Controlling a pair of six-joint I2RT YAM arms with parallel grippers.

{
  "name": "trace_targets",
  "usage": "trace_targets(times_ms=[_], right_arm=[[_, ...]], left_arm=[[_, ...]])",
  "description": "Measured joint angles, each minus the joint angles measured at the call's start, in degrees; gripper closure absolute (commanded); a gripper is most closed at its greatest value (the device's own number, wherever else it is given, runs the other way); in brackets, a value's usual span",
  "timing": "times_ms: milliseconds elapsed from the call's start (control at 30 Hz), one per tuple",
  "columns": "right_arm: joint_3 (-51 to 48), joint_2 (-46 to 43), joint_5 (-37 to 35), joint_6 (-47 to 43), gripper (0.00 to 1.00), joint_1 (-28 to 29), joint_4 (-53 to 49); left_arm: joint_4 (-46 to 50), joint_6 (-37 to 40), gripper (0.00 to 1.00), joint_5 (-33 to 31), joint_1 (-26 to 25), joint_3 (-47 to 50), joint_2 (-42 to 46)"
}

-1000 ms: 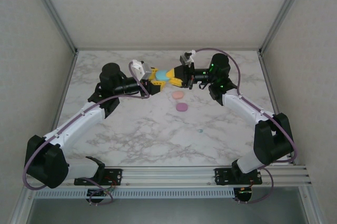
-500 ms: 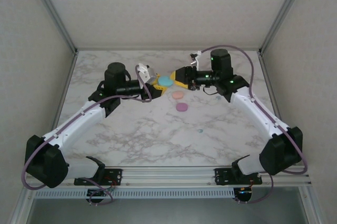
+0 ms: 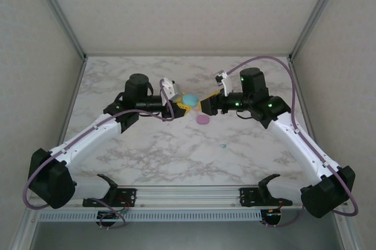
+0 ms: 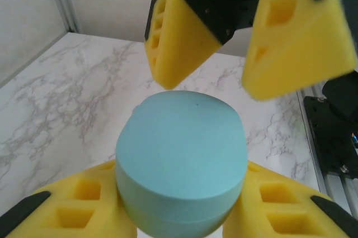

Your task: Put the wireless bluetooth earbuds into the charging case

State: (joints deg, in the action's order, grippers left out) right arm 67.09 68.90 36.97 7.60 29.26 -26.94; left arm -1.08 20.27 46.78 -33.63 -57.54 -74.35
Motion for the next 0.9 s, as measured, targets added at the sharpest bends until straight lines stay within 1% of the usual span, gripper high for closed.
trace_targets(times_ms=[200, 433, 600, 900], right_arm=[[0.0, 0.5, -0.3, -3.3, 0.28, 1.4, -0.8], [0.0, 1.0, -2.5, -4.0, 0.28, 1.6, -0.8], [-0.1, 0.7, -5.7, -3.6, 0.28, 2.2, -0.5], [-0.9, -1.4, -10.2, 0.0, 0.27, 2.3, 3.7]], left_arm=[[-1.3, -1.1, 0.68, 0.0, -1.3, 0.0, -0.9], [-1.7, -1.5, 0.68, -0.6, -1.7, 0.0, -1.2], [-1.7, -1.7, 0.68, -1.7, -1.6, 0.0, -1.4], [-1.6, -1.9, 0.68, -2.4, -1.6, 0.3, -1.4]])
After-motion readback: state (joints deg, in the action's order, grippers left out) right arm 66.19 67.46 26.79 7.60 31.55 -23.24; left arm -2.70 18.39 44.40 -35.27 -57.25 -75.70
